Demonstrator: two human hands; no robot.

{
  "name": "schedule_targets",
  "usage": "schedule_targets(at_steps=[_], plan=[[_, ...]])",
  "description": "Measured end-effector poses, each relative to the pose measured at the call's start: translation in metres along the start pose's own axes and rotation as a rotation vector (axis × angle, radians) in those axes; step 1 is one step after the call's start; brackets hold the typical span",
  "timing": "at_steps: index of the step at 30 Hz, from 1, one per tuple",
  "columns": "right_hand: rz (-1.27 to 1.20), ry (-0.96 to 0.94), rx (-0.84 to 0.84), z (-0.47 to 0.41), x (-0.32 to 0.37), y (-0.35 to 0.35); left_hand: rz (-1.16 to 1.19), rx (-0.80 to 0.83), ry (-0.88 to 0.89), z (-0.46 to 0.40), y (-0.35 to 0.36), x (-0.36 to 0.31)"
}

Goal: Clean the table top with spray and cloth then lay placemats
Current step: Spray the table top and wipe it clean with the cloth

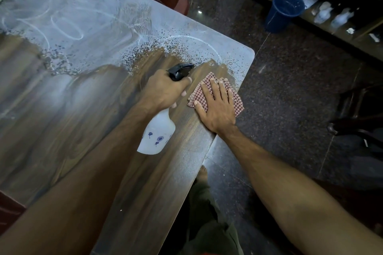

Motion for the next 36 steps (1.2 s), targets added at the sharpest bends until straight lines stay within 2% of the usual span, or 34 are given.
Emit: schedule_targets(at_steps=[7, 13, 17, 27, 36], plan=[[-0.023, -0.018, -0.015, -0.001, -0.002, 0.002, -0.036, 0.018, -0.049, -0.031, 0.003, -0.016], [-0.026, -0.035, -0.021, -0.001, -0.004, 0.002, 0.036, -0.09, -0.075, -0.056, 0.008, -0.019], [-0.028, -0.033, -0.022, -0.002, -0.005, 0.003, 0.048, -0.104, -0.089, -0.072, 0.007, -0.022], [0.001, -0.029, -0.028, -0.003, -0.005, 0.003, 0.119, -0.238, -0.188, -0.082, -0.009, -0.012], [0.002, -0.031, -0.052, -0.003, -0.004, 0.004, 0.09, -0.227, -0.155, -0.073, -0.006, -0.007]])
Point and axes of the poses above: each hand's wrist, its own z-axis away from the middle knuckle, its own y-axis out of the palm, x = y × z, the point moved 1 cm from there along -z, towards the middle knuckle, and after that the axes turned 12 degrees about -z, right-handed, at the moved point
